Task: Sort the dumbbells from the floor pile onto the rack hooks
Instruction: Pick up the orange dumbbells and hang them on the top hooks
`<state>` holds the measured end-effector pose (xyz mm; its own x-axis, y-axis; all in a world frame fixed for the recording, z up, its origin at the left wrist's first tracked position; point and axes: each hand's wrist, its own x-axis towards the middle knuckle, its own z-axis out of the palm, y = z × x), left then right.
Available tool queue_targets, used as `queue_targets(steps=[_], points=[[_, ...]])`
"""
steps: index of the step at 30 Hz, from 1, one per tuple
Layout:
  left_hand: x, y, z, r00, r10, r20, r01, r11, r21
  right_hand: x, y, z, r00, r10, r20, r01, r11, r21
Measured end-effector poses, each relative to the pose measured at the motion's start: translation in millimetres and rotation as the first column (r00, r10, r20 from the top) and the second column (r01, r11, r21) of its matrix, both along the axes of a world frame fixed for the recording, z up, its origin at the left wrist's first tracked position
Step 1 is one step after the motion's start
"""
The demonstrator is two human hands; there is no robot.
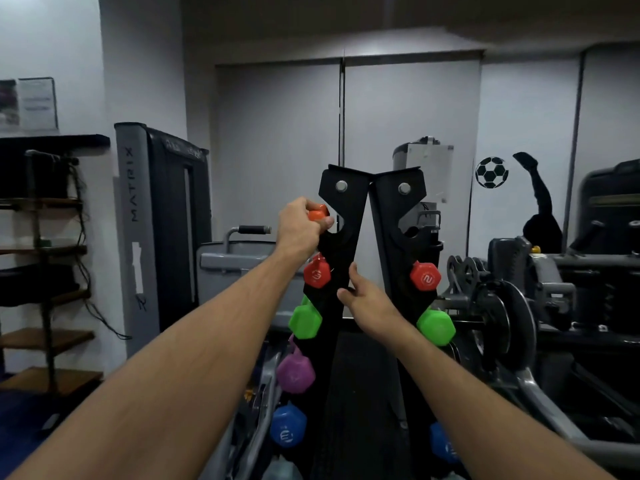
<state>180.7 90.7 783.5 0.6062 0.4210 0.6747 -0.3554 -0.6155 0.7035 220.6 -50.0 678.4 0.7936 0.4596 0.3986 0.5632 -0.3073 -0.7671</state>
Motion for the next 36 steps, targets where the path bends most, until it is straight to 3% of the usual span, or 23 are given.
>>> queue_targets(steps=[15, 32, 36], points=[[15.6, 0.4, 7.7, 0.98, -0.072, -0.186, 0.085, 0.994, 0.064, 4.1, -6.7, -3.0, 0.999, 0.042, 0.016, -0.042, 0.999, -0.001], [14.2, 3.7, 2.4, 0.984, -0.035, -0.173, 0.068, 0.98, 0.188, -5.9, -6.7, -1.1, 0.999, 0.03, 0.013, -0.03, 1.0, -0.007], [11.2, 6.0, 4.0, 0.963, -0.006, -0.27, 0.085, 0.956, 0.28, -6.2, -5.8, -2.4, 0.999, 0.031, 0.015, -0.031, 0.999, -0.01]])
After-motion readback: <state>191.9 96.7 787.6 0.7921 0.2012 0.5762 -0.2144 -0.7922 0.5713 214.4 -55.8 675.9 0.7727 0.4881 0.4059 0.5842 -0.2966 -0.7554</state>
